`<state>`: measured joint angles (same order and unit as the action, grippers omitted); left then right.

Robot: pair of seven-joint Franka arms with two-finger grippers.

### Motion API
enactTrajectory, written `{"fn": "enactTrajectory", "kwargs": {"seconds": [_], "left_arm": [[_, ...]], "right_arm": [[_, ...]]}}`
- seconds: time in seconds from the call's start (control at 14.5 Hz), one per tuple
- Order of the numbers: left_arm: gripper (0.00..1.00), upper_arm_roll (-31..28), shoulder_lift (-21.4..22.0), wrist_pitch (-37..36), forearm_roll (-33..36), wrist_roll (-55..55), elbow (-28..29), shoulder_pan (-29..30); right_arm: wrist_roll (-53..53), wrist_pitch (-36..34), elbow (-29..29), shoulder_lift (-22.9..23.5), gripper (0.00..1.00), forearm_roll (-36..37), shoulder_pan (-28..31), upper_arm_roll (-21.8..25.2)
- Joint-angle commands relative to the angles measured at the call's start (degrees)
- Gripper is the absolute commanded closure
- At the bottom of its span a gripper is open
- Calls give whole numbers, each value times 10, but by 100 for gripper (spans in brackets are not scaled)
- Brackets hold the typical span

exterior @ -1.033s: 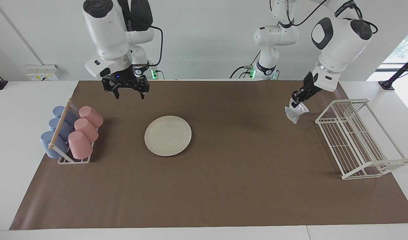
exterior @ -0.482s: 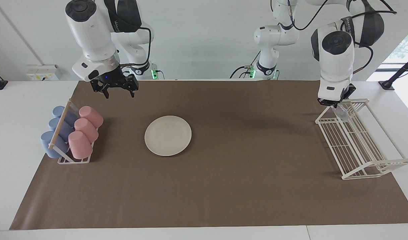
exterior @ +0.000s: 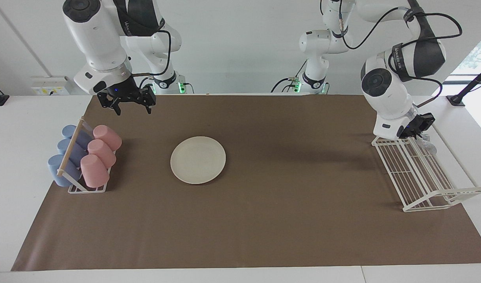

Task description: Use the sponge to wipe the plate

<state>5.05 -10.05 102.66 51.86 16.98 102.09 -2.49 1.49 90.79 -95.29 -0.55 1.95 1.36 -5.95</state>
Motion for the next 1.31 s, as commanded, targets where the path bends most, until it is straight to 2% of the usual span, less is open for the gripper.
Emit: {"fn": "enactTrajectory", "kwargs": {"seconds": [0.0,0.28,0.83,0.9,1.03,1.1,1.24], "left_arm": [[100,0,-30,15,29,-7,-8,7],[100,0,-48,21,32,22,-7,8],[100,0,-46,43,32,36,8,13],[90,1,-47,45,32,36,8,15],[35,1,-47,47,32,36,8,17],[19,1,-47,47,32,36,8,17],[3,1,-47,47,29,37,8,17]], "right_arm": [[32,-4,13,10,0,-5,28,-12],[57,-10,11,6,0,-5,56,-13],[54,-15,7,1,0,-5,55,-12],[54,-15,7,2,0,-5,55,-12],[54,-15,7,1,0,-5,56,-12],[54,-15,7,2,0,-5,55,-12],[54,-15,7,2,0,-5,54,-12]]}}
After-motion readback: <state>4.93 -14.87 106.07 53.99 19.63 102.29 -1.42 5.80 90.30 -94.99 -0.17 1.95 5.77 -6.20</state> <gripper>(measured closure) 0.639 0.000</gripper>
